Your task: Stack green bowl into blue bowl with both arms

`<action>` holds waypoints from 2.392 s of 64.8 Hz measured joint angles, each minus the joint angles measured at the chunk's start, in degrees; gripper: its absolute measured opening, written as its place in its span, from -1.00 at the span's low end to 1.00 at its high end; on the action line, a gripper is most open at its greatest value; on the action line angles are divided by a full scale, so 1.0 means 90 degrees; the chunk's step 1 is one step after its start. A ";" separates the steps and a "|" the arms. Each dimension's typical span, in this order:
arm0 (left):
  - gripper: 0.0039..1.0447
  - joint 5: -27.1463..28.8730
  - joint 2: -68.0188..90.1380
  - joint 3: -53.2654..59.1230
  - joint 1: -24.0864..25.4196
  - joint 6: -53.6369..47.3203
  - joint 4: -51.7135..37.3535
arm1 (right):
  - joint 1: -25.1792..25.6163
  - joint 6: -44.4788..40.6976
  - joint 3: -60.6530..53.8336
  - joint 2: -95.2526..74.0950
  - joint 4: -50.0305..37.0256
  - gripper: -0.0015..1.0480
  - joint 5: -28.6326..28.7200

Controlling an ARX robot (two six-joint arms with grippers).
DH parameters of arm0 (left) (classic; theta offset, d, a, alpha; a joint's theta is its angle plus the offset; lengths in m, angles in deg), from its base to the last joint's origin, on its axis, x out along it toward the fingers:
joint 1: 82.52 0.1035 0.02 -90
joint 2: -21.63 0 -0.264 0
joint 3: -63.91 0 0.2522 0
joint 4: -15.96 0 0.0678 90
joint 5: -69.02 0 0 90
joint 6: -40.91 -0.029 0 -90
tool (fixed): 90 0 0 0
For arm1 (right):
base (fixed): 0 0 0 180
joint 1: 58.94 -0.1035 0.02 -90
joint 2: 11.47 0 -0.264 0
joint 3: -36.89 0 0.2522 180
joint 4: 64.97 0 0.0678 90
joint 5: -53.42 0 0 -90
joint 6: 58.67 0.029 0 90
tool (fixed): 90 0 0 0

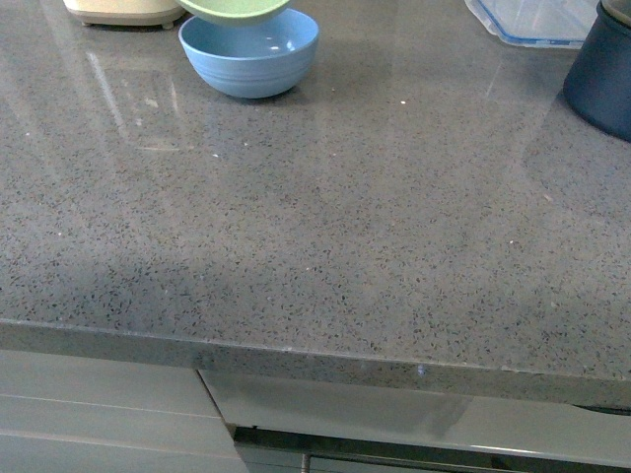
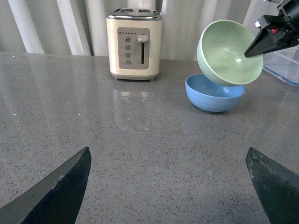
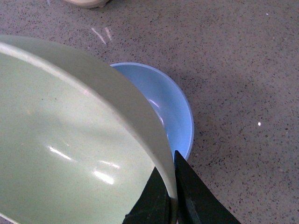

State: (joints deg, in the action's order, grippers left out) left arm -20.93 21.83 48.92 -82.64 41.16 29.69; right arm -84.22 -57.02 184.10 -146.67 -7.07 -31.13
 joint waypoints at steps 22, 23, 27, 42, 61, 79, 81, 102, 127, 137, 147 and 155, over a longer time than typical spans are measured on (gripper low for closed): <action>0.88 0.0000 0.0000 0.0000 0.0000 0.0000 0.0000 | 0.0046 -0.0151 0.0770 -0.0583 0.0187 -0.99 0.0112; 0.88 0.0002 0.0000 0.0000 0.0000 0.0000 0.0000 | 0.0051 -0.0160 0.0789 -0.0602 0.0189 -0.99 0.0119; 0.88 0.0002 0.0000 0.0000 0.0000 0.0000 0.0000 | 0.0083 -0.0180 0.0889 -0.0690 0.0192 -0.99 0.0124; 0.88 0.0002 0.0000 0.0000 0.0000 0.0000 0.0000 | 0.0265 -0.0308 0.1226 -0.1064 0.0175 -0.99 0.0177; 0.88 0.0002 0.0000 0.0000 0.0000 0.0000 0.0000 | 0.0389 -0.0338 0.1054 -0.1117 -0.0129 -0.92 0.0260; 0.88 0.0002 0.0000 0.0000 0.0000 0.0000 0.0000 | 0.0330 -0.0209 0.0175 -0.0857 -0.0483 -0.15 0.0376; 0.88 0.0002 0.0000 0.0000 0.0000 0.0000 0.0000 | 0.0316 -0.0177 0.0044 -0.0792 -0.0561 -0.05 0.0384; 0.88 0.0002 0.0000 0.0000 0.0000 0.0000 0.0000 | 0.0226 0.0112 -0.1668 0.0597 -0.1353 0.84 0.0408; 0.88 0.0002 0.0000 0.0000 0.0000 0.0000 0.0000 | 0.1433 0.0202 -0.6273 0.4172 -0.2667 0.81 -0.0039; 0.88 0.0000 0.0000 0.0000 0.0000 0.0000 0.0000 | 0.2718 0.0119 -0.8255 0.5833 -0.2737 0.81 -0.0070; 0.88 0.0000 0.0000 0.0000 0.0000 0.0000 0.0000 | 0.3704 -0.0002 -0.9896 0.7611 -0.2285 0.81 0.0100; 0.88 0.0002 0.0000 0.0000 0.0000 0.0000 0.0000 | 0.4160 -0.0041 -1.0797 0.8891 -0.1647 0.81 0.0194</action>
State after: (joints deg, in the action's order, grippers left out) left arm -20.91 21.83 48.92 -82.64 41.16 29.69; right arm -46.78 -57.39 86.92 -66.65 -21.89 -29.38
